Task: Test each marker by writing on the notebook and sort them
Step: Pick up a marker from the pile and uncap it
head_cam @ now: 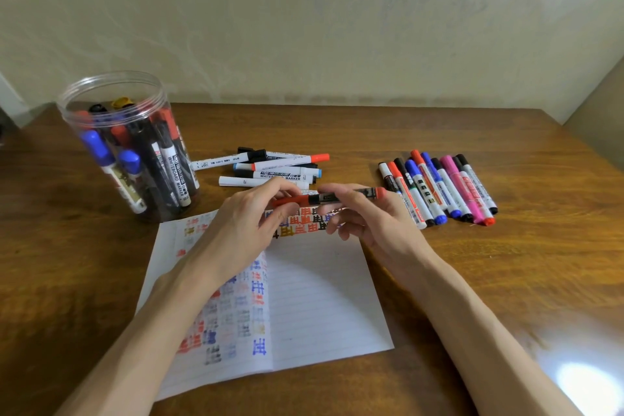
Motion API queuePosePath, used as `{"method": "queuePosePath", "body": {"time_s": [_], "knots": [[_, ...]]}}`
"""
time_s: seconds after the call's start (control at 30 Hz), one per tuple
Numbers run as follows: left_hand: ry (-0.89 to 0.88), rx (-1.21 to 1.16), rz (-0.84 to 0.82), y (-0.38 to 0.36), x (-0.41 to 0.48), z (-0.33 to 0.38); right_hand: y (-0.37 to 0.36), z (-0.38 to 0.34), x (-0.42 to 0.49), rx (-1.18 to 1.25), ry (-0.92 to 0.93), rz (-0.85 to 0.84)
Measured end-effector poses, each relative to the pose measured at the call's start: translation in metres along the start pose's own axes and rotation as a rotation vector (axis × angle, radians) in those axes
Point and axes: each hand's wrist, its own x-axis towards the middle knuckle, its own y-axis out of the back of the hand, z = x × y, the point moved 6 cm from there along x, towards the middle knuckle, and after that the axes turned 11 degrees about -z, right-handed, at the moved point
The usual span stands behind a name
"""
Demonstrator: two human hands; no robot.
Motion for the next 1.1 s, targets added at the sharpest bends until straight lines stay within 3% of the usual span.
{"method": "queuePosePath", "body": {"time_s": [0.07,0.33,0.57,0.83,0.97,1.1], "knots": [[0.003,-0.021,0.007,0.002,0.000,0.000,0.002,0.001,0.001,0.012,-0.024,-0.001],[-0.071,-0.061,0.098,0.007,-0.002,0.008,0.013,-0.008,-0.003,-0.391,0.106,0.046],[-0.032,-0.034,0.148,0.008,-0.002,0.001,0.011,-0.002,0.000,-0.459,0.185,0.049],[-0.013,-0.029,0.079,0.002,0.004,-0.008,0.003,-0.001,0.003,-0.699,0.189,0.037],[-0.041,-0.004,0.106,0.004,0.005,-0.003,0.002,-0.007,0.002,-0.985,0.230,0.108],[0.018,0.080,0.227,0.012,0.003,-0.011,0.019,-0.013,0.000,-1.030,0.196,0.267]]}}
